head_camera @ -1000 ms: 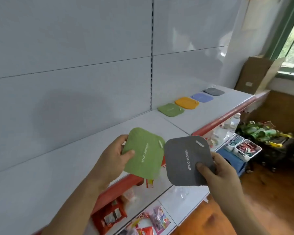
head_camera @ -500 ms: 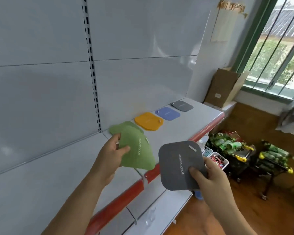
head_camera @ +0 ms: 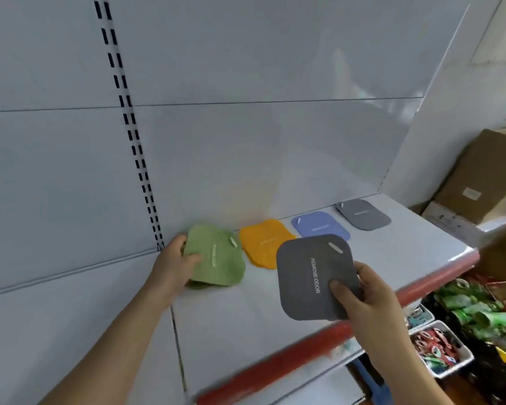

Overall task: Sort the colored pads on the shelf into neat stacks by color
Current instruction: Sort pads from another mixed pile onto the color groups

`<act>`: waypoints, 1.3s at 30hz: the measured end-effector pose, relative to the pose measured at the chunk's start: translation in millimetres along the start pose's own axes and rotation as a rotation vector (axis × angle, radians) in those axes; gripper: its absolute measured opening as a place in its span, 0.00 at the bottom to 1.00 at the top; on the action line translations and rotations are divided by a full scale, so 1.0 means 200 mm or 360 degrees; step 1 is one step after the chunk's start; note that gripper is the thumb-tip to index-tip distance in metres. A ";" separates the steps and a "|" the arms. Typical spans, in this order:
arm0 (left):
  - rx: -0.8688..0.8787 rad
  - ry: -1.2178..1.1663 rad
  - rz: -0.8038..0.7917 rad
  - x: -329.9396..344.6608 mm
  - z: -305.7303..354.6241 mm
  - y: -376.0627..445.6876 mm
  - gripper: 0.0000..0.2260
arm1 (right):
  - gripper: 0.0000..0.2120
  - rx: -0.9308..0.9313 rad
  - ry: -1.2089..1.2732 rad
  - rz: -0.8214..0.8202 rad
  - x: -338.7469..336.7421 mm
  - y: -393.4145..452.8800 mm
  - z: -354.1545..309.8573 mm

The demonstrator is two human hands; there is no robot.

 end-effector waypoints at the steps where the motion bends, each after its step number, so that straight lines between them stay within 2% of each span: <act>1: -0.0003 0.0306 0.0098 0.02 0.01 0.00 0.17 | 0.15 -0.0021 0.0008 -0.0068 -0.03 0.07 0.02; 4: -0.0058 0.0940 0.0405 0.08 0.05 -0.04 0.20 | 0.14 -0.0065 -0.0003 -0.0227 -0.09 0.26 0.06; 6: -0.0174 0.1250 0.0515 0.11 0.05 -0.06 0.20 | 0.13 -0.0097 -0.0018 -0.0310 -0.13 0.36 0.08; 10: -0.0369 0.1575 0.0658 0.18 0.00 -0.12 0.18 | 0.14 -0.0153 -0.0009 -0.0462 -0.18 0.54 0.13; 12: -0.0335 0.1692 0.0713 0.23 0.01 -0.13 0.18 | 0.15 -0.0160 0.0022 -0.0513 -0.18 0.59 0.15; 16: 0.0015 0.1739 0.0660 0.40 0.11 -0.08 0.18 | 0.16 -0.0174 0.0079 -0.0538 -0.23 0.69 0.18; 22: 0.0526 0.1744 0.0549 0.78 0.30 0.09 0.22 | 0.14 -0.0145 0.0032 -0.0360 -0.47 0.82 0.24; 24: 0.0601 0.1721 0.0502 0.90 0.34 0.15 0.22 | 0.13 -0.0149 0.0025 -0.0310 -0.59 0.89 0.27; 32: 0.0614 0.1750 0.0436 1.31 0.49 0.32 0.23 | 0.14 -0.0016 0.0316 -0.0243 -0.95 1.37 0.49; 39: 0.0388 0.1732 0.0582 1.56 0.59 0.38 0.22 | 0.14 0.0023 0.0277 -0.0692 -1.00 1.78 0.57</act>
Point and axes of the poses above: each hand's wrist, its own y-axis towards the middle knuckle, its own x-axis out of the palm, z = x × y, the point moved 1 cm from there along y, towards the middle knuckle, and after that the axes turned 10 degrees about -z, right-handed, at the moved point
